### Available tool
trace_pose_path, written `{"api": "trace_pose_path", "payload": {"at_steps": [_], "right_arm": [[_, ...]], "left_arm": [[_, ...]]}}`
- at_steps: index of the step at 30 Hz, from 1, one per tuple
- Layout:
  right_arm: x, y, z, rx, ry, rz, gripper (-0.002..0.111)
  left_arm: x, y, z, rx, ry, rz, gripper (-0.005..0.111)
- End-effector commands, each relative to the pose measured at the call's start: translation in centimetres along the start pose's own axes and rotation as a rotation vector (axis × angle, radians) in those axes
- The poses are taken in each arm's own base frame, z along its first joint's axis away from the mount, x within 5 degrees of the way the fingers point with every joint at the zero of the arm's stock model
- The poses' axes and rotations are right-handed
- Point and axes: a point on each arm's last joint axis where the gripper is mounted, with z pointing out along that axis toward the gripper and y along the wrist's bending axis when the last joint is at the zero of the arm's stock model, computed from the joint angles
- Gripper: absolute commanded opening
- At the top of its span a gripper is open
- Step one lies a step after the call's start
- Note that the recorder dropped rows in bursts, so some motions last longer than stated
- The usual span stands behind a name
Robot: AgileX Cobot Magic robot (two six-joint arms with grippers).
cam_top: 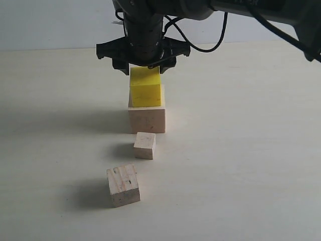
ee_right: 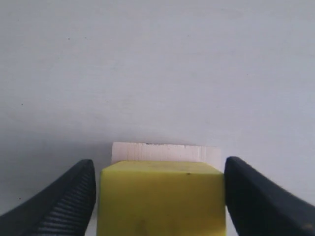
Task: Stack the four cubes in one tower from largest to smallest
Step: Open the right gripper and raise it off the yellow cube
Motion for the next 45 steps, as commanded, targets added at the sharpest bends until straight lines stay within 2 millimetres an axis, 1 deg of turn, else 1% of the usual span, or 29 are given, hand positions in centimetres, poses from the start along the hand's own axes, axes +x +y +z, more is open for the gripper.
{"api": "trace_pose_path", "payload": {"at_steps": [1, 4, 9, 14, 16, 19, 22, 24, 28, 30, 34, 36, 39, 41, 43, 45], "right_arm": [[-0.7, -0.1, -1.1, -0.016, -0.042, -0.013, 0.069], [-1.1, -0.2, -1.7, -0.02, -0.071, -0.023, 0.069], [-1.7, -0.5, -3.2, -0.031, -0.122, -0.029, 0.069], [-2.4, -1.0, -6.0, -0.058, -0.164, -0.017, 0.068], [-2.4, -1.2, -7.3, -0.085, -0.161, -0.025, 0.064], [-2.0, -1.6, -9.4, -0.112, -0.11, -0.036, 0.049], [-0.3, -1.4, -10.6, -0.067, -0.03, -0.104, 0.038], [1.0, -0.5, -11.1, -0.045, 0.017, -0.17, 0.036], [4.3, 3.0, -12.6, -0.095, 0.013, -0.323, 0.036], [6.1, 4.6, -13.8, -0.116, -0.006, -0.387, 0.036], [9.4, 7.2, -15.9, -0.161, -0.028, -0.475, 0.036], [11.6, 8.3, -16.6, -0.185, -0.014, -0.555, 0.036], [14.5, 9.0, -16.5, -0.18, 0.016, -0.649, 0.036], [15.7, 8.7, -16.2, -0.158, 0.033, -0.686, 0.036], [16.0, 8.1, -15.9, -0.126, 0.028, -0.707, 0.036], [15.3, 7.1, -15.7, -0.076, -0.015, -0.68, 0.036]], "left_arm": [[0.1, -0.1, 0.0, 0.006, -0.006, 0.004, 0.042], [0.1, -0.1, 0.0, 0.006, -0.006, 0.004, 0.042], [0.1, -0.1, 0.0, 0.006, -0.006, 0.004, 0.042], [0.1, -0.1, 0.0, 0.006, -0.006, 0.004, 0.042], [0.1, -0.1, 0.0, 0.006, -0.006, 0.004, 0.042], [0.1, -0.1, 0.0, 0.006, -0.006, 0.004, 0.042], [0.1, -0.1, 0.0, 0.005, -0.006, 0.005, 0.042], [0.1, -0.1, 0.0, 0.002, -0.006, 0.008, 0.042], [0.1, -0.1, 0.0, 0.002, -0.006, 0.009, 0.042], [0.1, -0.1, 0.0, 0.002, -0.006, 0.009, 0.042], [0.1, 0.0, 0.0, -0.004, -0.005, 0.011, 0.042], [0.1, 0.0, 0.0, -0.004, -0.005, 0.014, 0.042], [0.1, 0.0, 0.0, -0.004, -0.005, 0.016, 0.042], [0.1, 0.0, 0.0, -0.004, -0.005, 0.016, 0.042], [0.1, 0.0, 0.0, -0.004, -0.005, 0.016, 0.042], [0.1, 0.0, 0.0, -0.004, -0.005, 0.016, 0.042]]}}
